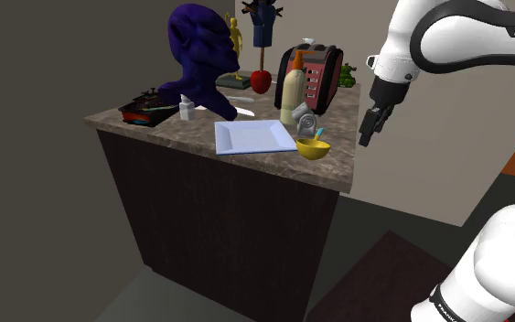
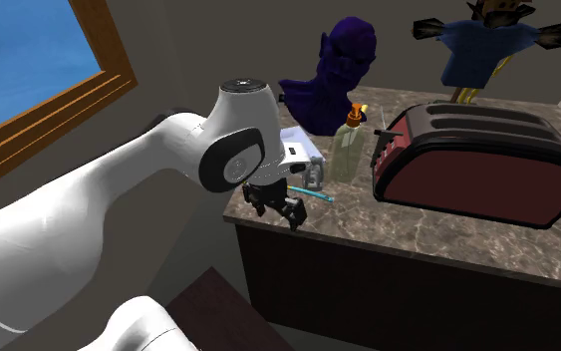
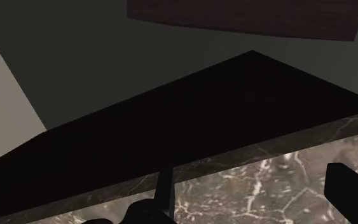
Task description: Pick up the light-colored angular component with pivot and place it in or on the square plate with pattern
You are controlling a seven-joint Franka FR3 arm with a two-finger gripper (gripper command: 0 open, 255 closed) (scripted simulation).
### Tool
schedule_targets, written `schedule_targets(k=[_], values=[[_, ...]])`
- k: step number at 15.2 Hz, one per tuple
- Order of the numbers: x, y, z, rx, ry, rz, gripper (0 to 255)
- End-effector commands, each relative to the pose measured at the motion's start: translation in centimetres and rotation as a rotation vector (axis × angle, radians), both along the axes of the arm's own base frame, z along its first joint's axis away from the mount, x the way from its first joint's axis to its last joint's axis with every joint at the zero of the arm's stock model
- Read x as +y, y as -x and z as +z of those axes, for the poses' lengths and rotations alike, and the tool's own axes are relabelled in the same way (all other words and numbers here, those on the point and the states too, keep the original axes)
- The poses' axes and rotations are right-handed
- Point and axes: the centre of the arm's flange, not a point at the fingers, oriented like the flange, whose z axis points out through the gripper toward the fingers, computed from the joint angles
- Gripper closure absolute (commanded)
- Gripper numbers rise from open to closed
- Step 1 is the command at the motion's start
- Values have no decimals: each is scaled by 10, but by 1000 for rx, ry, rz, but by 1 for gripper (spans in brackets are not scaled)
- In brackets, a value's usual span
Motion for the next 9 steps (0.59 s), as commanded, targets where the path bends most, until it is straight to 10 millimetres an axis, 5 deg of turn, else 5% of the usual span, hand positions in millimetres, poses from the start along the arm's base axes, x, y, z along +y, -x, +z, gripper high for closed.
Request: schedule_targets(k=[1, 9], values=[[0, 0, 0, 0, 0, 0, 0], [-5, -99, 27, 1, -59, 266, 0]])
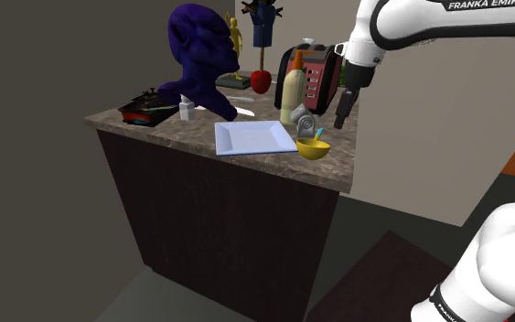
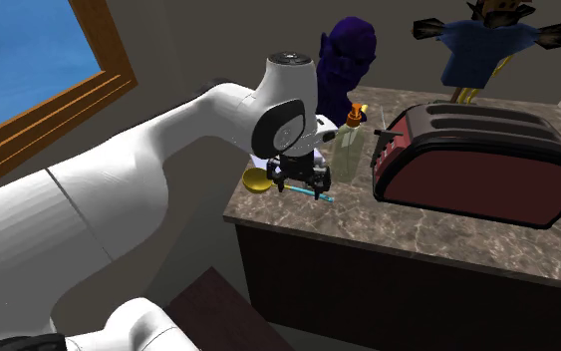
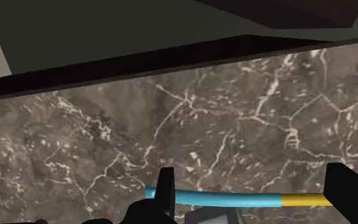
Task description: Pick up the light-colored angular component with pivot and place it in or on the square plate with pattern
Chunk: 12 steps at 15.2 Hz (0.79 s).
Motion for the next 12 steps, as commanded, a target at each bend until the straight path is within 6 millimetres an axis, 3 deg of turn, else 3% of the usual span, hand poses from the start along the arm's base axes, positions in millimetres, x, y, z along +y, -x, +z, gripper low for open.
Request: schedule_targets(k=[1, 8, 12], values=[[1, -25, 10, 0, -15, 69, 0], [18, -106, 33, 0, -64, 292, 0], [20, -108, 12, 0, -64, 292, 0]])
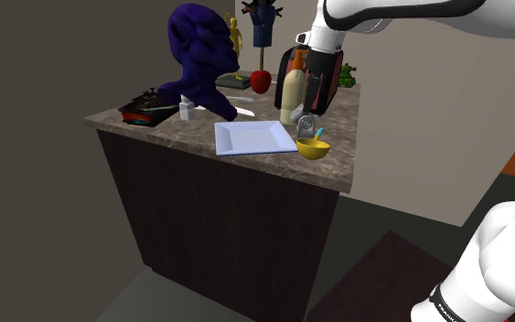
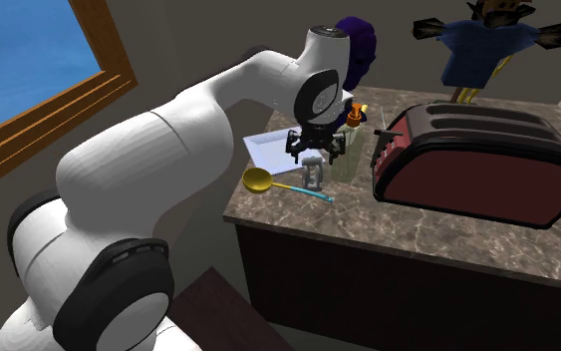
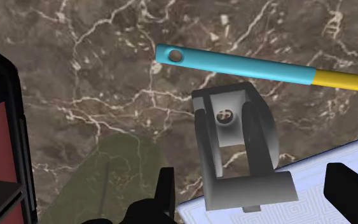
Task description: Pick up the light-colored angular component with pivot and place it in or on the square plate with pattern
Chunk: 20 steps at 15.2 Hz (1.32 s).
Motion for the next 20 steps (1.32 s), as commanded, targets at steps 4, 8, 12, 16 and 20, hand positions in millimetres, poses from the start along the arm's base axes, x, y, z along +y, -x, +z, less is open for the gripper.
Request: schedule_targets(k=[4, 8, 12, 16, 20], values=[[2, -3, -24, 0, 0, 2, 0], [2, -3, -24, 0, 0, 2, 0], [2, -3, -24, 0, 0, 2, 255], [2, -3, -24, 0, 0, 2, 255], [2, -2, -25, 0, 0, 2, 255]])
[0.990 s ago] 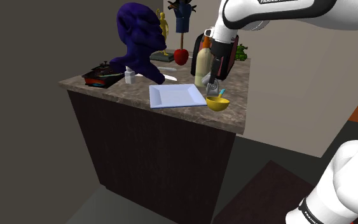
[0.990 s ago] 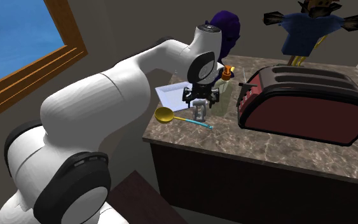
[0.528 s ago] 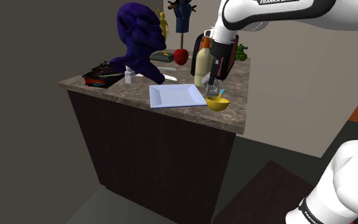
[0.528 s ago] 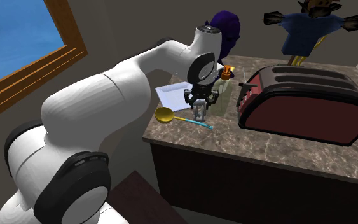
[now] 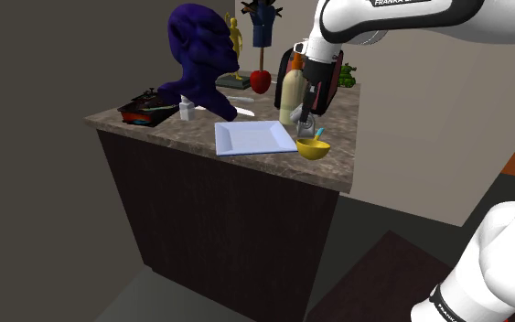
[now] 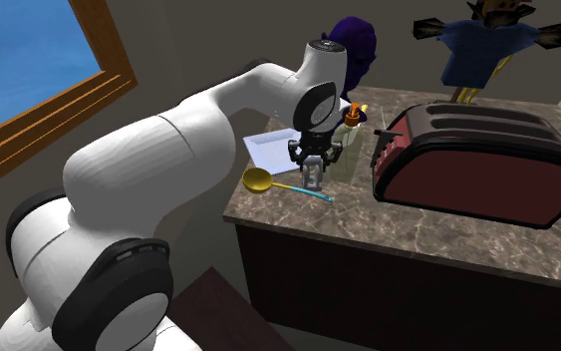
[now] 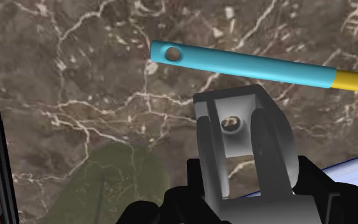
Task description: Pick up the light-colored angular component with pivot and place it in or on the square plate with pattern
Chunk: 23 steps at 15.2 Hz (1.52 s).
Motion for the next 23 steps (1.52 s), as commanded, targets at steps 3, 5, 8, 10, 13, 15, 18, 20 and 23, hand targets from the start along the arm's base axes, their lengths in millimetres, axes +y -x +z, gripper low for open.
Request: schedule_targets(k=[3, 5, 8, 10, 13, 15, 18, 20, 23], values=[[-1, -1, 10, 2, 1, -1, 255], [-1, -1, 20, 2, 0, -1, 255], [-1, -1, 36, 2, 0, -1, 255], [-1, -1, 47, 2, 0, -1, 255], [-1, -1, 62, 2, 0, -1, 255], [-1, -1, 73, 2, 0, -1, 255], [-1, -1, 89, 2, 0, -1, 255], [12, -5, 91, 2, 0, -1, 255], [49, -17, 95, 2, 0, -1, 255]])
